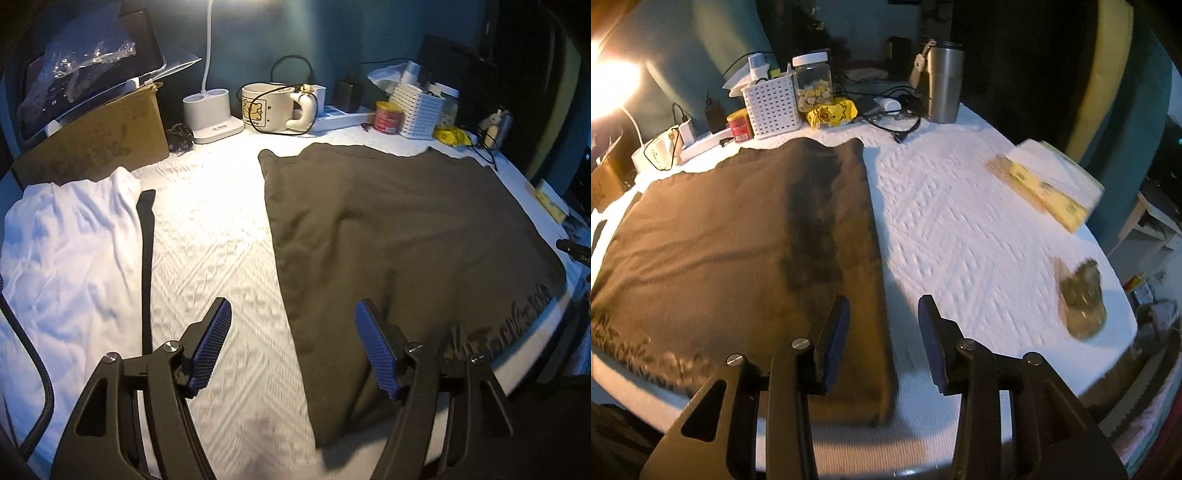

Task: Fold small clothes

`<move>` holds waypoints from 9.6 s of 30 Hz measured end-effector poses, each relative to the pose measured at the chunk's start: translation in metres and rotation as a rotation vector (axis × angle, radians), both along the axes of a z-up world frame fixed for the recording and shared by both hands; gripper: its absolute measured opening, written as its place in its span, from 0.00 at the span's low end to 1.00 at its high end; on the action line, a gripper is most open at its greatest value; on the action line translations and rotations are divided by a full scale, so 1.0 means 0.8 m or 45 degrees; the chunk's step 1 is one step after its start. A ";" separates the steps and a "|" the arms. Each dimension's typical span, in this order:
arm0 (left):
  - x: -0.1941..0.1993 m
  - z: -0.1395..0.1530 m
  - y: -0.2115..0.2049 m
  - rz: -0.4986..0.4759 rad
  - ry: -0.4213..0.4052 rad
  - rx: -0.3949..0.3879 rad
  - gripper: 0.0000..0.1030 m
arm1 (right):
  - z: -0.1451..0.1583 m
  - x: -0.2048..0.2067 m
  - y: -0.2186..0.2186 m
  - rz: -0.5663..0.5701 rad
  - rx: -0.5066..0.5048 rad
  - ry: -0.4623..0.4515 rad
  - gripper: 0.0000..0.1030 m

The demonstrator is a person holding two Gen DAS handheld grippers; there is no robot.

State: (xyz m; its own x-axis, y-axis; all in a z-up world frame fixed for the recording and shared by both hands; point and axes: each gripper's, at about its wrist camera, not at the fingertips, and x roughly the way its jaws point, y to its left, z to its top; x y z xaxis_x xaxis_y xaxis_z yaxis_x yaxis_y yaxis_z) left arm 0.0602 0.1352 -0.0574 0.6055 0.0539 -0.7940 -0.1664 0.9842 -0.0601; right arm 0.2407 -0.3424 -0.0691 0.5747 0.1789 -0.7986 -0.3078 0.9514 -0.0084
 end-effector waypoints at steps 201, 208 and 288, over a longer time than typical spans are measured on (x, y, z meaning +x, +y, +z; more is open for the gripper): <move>0.128 -0.027 0.004 -0.037 -0.059 -0.182 0.48 | -0.059 0.072 0.164 0.081 0.222 0.029 0.29; 0.129 -0.026 0.012 -0.055 -0.074 -0.196 0.48 | -0.054 0.075 0.167 0.113 0.218 0.043 0.21; -0.036 -0.012 0.134 0.092 -0.289 -0.213 0.48 | -0.034 -0.190 0.559 1.157 0.001 0.239 0.36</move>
